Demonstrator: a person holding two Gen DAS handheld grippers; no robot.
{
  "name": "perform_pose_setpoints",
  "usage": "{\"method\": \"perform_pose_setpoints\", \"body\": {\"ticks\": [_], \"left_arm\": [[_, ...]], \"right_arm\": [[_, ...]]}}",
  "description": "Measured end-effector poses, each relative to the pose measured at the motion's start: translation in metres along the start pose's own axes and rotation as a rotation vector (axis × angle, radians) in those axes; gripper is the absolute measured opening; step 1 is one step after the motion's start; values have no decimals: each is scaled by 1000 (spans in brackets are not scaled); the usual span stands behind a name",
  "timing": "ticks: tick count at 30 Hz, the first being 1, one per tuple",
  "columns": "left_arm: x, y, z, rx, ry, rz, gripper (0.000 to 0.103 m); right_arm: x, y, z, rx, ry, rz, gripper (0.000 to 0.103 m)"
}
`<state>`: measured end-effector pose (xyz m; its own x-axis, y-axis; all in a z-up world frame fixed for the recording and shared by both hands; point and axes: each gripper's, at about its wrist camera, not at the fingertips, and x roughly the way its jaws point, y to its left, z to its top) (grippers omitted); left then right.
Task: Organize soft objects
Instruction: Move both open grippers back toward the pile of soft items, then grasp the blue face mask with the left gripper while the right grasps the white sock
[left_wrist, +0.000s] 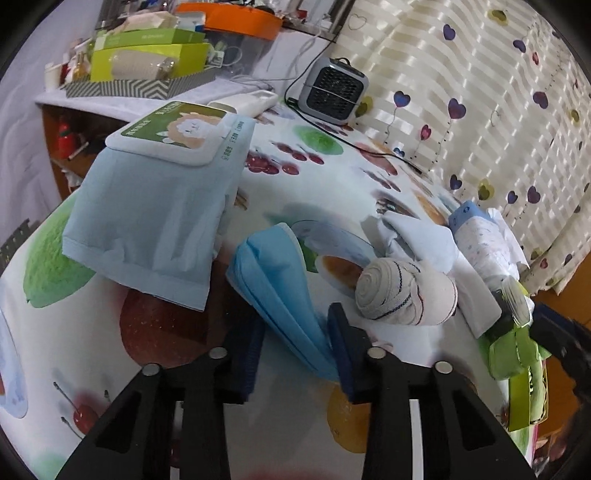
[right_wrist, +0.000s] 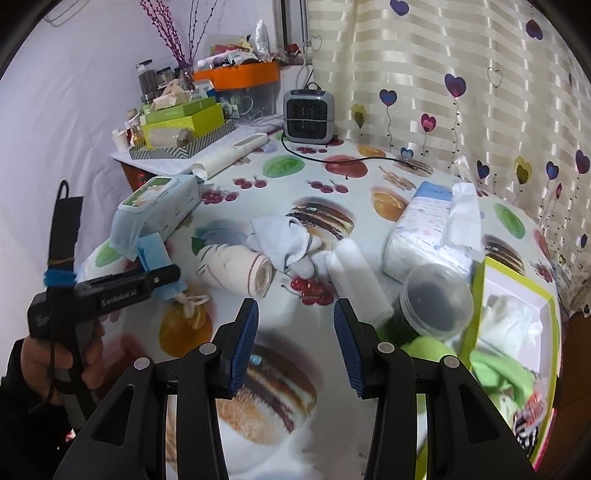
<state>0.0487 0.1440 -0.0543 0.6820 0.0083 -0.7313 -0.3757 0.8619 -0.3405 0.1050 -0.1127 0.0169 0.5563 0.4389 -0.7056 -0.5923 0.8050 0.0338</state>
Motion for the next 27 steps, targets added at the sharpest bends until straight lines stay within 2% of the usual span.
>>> {"method": "perform_pose_setpoints", "body": {"ticks": [4,7,20,27], "left_arm": [[-2,1,-1,4,1,-20,19],[-8,1,-1,15,-11,-39,15],[-12,5,0,39,-16,-79,13],[-6,1,-1,63,14,-98,14]], "right_arm": [[18,2,16,-19,24,2,44],[31,4,27,-41,34,11,44],[92,7,64,-57,69,33,44],[122,13,64,-83,148,4,44]]}}
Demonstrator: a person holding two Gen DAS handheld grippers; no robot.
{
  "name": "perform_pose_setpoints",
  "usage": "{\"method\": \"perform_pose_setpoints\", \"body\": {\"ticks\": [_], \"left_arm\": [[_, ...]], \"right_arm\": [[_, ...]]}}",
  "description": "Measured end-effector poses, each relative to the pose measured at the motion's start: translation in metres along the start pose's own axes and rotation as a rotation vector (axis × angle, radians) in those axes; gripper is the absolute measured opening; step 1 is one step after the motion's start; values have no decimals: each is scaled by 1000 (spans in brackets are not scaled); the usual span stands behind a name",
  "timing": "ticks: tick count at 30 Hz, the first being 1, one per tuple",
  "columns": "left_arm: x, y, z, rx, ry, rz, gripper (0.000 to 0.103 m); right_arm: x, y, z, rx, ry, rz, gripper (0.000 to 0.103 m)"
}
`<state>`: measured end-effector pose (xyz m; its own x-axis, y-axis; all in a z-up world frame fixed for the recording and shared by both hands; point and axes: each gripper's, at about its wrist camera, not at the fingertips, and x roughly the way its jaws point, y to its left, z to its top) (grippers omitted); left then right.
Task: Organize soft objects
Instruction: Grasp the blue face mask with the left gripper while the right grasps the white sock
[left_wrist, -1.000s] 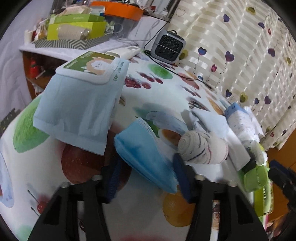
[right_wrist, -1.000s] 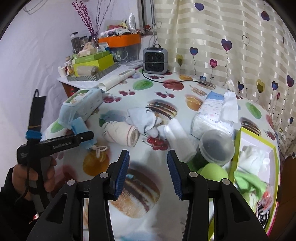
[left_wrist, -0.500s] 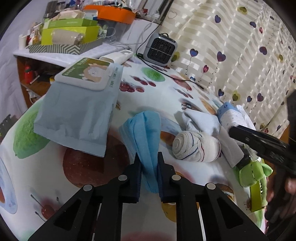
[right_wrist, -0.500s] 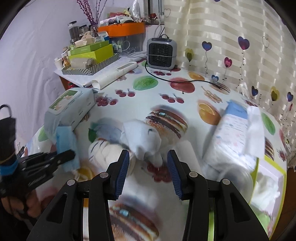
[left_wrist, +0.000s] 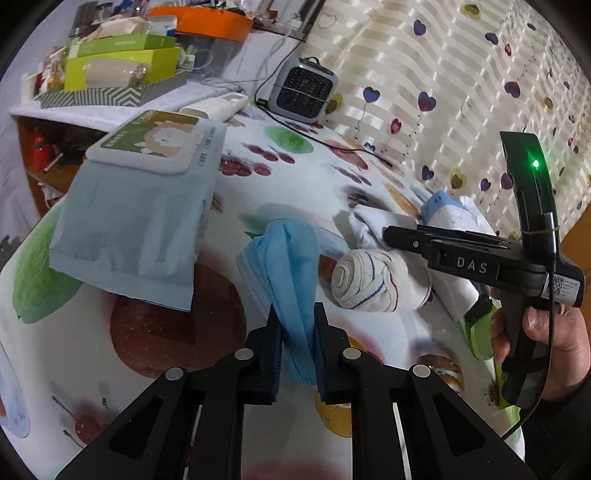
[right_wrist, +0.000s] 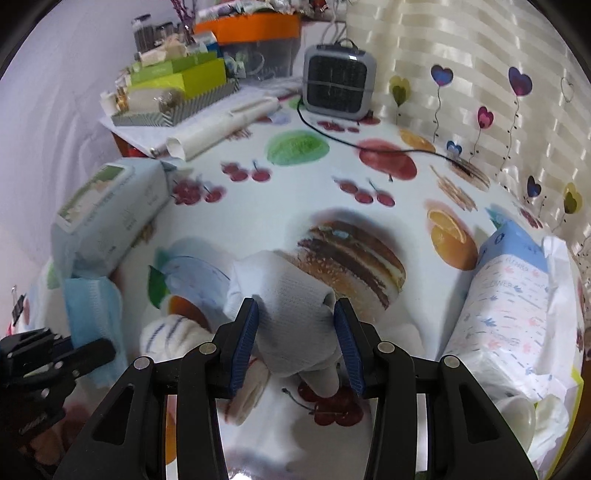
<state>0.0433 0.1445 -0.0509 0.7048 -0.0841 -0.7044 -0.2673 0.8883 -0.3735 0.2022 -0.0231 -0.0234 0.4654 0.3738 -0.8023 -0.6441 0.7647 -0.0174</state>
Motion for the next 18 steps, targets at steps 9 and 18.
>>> {"method": "perform_pose_setpoints", "body": {"ticks": [9,18], "left_arm": [[9,-3,4,10,25,23,19],[-16,-11,12,37,-54,22,11]], "right_arm": [[2,-1,-2,46,23,13,27],[-31,-3,-9,91,-69,49,15]]}}
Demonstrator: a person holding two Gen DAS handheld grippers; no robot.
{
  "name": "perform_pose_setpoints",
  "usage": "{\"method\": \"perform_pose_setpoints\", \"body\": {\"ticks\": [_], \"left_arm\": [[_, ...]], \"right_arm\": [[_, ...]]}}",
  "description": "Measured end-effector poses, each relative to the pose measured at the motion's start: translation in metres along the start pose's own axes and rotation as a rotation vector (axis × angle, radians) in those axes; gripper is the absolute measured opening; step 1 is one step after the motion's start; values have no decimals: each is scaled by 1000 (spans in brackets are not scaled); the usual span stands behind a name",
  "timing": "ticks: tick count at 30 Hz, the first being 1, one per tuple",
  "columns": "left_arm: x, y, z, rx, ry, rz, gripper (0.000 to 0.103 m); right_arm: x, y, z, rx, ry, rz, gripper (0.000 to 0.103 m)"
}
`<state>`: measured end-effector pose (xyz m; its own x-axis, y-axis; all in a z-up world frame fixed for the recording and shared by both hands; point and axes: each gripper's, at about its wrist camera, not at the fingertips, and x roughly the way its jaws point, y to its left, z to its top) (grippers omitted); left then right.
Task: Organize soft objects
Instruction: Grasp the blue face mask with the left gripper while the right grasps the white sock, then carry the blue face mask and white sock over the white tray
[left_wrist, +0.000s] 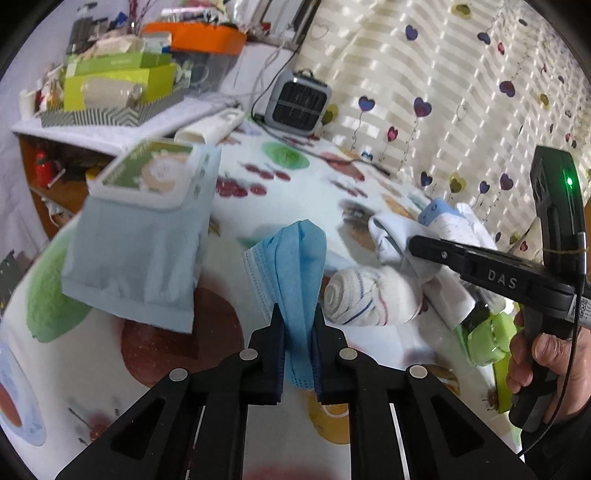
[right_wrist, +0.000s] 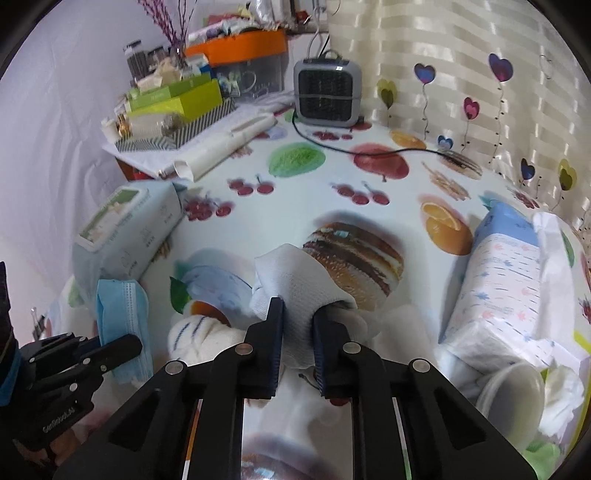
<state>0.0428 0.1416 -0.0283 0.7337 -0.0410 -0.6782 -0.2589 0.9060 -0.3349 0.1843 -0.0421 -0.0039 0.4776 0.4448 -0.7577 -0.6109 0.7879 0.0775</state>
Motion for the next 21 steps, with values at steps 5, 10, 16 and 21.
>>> {"method": "perform_pose_setpoints", "body": {"ticks": [5,10,16,21], "left_arm": [[-19,-12,7,32,-53,4,11],[-32,-27,7,70,-78,0,11],[-42,-49,3,115,-88,-23,11],[-50,-67,1,151,-99,-50,11]], "right_arm": [[-28,3,-4,14,-59,13,15],[-63,6,-17,29,-125,22,16],[-101,3,-40,66,-185,19,16],[-122,0,-56,91,-219,15,15]]}}
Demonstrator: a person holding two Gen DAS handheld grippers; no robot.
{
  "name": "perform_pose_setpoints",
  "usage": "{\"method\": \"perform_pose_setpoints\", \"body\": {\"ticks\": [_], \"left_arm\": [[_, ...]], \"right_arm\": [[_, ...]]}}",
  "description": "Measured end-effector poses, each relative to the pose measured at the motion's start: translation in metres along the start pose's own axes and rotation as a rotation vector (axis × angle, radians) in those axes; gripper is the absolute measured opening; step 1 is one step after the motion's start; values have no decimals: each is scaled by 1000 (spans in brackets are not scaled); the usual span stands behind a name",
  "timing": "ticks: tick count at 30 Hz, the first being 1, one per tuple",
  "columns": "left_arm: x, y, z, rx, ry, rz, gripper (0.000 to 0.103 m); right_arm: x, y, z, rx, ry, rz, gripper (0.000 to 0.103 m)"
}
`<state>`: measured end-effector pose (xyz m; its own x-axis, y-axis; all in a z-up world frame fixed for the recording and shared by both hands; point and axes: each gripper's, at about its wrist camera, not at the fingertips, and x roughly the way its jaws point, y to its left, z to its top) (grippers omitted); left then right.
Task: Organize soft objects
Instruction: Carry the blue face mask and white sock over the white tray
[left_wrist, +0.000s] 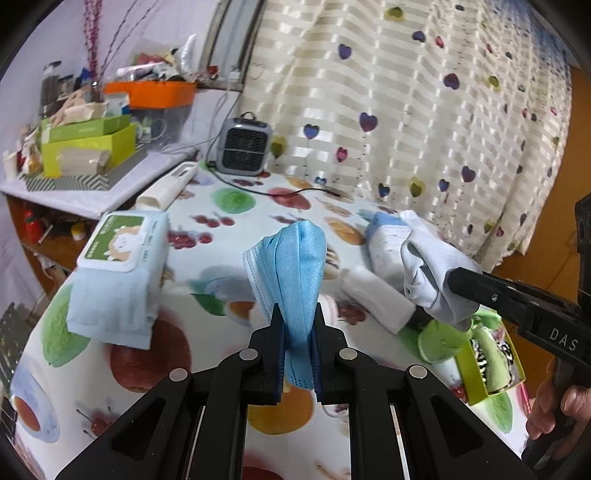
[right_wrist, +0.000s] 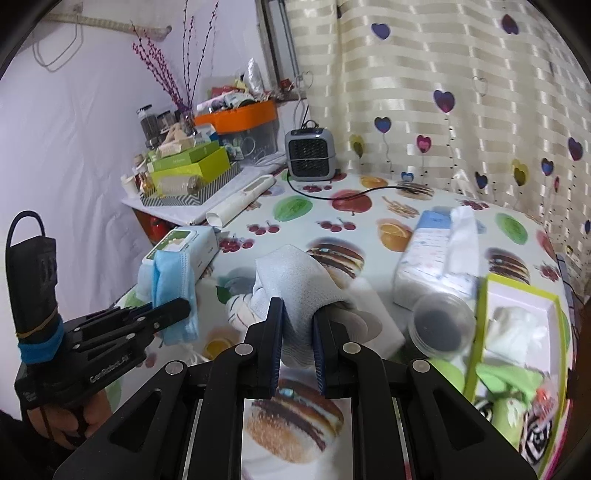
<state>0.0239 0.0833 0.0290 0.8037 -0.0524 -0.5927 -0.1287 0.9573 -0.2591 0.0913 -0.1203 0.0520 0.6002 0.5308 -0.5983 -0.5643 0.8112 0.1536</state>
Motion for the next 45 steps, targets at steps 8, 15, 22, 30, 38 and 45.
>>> {"method": "perform_pose_setpoints", "body": {"ticks": [8,15,22,30,38,45], "left_arm": [[-7,-25,1,45,-6,-45,11],[-6,-43,0,78,7,-71,11],[-9,-54,0,97,2,-93,11],[-11,-67,-2,116,1,-117,11],[-12,-78,1,136,-5,-140,11],[-8,-94,3,163,1,-161,11]], "right_arm": [[-31,-8,-13,33,-46,-7,16],[-47,-20,-25,70,-65,-17,16],[-63,-25,-32,83,-90,-28,16],[-77,-32,-36,99,-109,-47,16],[-87,-40,-41,117,-125,-69,16],[-99,-55,-45,151,-146,-100,16]]}}
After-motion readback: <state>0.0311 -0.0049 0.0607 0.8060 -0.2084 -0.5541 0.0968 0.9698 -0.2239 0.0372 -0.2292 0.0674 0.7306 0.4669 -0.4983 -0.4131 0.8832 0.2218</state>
